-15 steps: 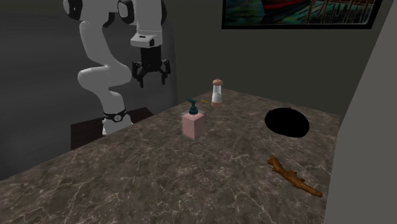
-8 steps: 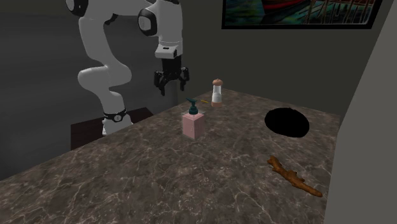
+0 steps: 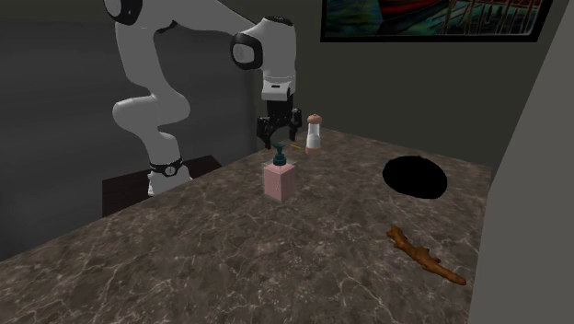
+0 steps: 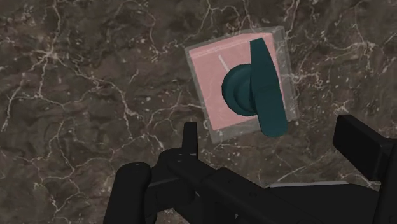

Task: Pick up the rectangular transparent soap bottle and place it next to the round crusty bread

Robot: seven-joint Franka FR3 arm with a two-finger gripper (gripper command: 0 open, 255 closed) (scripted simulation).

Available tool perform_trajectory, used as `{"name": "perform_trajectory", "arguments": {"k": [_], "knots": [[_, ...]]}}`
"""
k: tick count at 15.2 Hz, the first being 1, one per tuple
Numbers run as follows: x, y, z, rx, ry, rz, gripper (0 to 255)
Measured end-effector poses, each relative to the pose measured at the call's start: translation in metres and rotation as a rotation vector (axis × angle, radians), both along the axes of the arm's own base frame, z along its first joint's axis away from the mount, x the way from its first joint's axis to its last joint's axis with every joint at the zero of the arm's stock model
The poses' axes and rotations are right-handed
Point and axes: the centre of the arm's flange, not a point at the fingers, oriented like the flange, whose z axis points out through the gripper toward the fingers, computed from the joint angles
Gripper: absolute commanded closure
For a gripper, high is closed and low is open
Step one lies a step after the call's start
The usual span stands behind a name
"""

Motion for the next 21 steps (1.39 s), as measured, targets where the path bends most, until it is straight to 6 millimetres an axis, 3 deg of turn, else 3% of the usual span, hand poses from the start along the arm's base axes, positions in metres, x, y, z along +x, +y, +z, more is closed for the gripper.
{"name": "perform_trajectory", "arguments": {"k": [7, 13, 14, 21], "knots": [[-0.001, 0.005, -0.033, 0.003, -0.001, 0.001, 0], [-0.001, 0.005, -0.037, 0.003, -0.001, 0.001, 0], [-0.001, 0.005, -0.037, 0.003, -0.001, 0.001, 255], [-0.001, 0.005, -0.037, 0.003, -0.002, 0.0, 255]]}}
